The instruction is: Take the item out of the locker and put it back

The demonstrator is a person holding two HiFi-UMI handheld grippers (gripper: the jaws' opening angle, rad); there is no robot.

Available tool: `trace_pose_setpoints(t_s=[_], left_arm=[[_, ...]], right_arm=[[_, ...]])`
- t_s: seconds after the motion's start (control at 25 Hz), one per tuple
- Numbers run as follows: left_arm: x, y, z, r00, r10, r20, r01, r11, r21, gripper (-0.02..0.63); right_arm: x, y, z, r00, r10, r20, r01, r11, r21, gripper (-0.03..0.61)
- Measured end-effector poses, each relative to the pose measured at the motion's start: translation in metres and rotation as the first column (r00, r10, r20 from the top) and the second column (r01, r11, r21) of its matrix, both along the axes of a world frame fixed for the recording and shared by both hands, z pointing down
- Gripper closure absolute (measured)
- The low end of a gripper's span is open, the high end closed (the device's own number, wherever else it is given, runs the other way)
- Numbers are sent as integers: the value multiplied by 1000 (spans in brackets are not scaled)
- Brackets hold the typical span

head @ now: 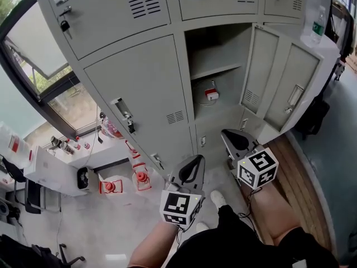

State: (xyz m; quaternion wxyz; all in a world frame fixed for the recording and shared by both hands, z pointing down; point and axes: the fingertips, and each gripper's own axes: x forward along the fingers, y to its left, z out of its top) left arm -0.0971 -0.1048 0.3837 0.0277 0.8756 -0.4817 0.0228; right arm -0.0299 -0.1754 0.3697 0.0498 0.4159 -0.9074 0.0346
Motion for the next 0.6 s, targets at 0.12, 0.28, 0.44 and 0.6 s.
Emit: trace_pose_setpoints(t_s=[0.12, 0.28, 0.44, 0.6], left_arm=[[3, -15, -1, 1000, -8, 4, 8, 1000, 0, 598], [10, -38, 0, 1000, -16, 5, 16, 1000, -9, 598], [19, -60, 3, 1000, -12, 7, 13, 1000, -14, 598], [28, -81, 7, 1000, -7, 6, 7, 1000, -19, 598]], right_arm=[[5, -21, 1, 1000, 7, 5, -7, 1000, -2, 525], [9, -50, 6, 1000, 1, -4, -1, 1000, -12, 477], [14, -81, 14, 999, 15, -30, -16, 1000, -15, 405], [16, -113, 24, 999, 29, -46, -30, 999, -32, 353]])
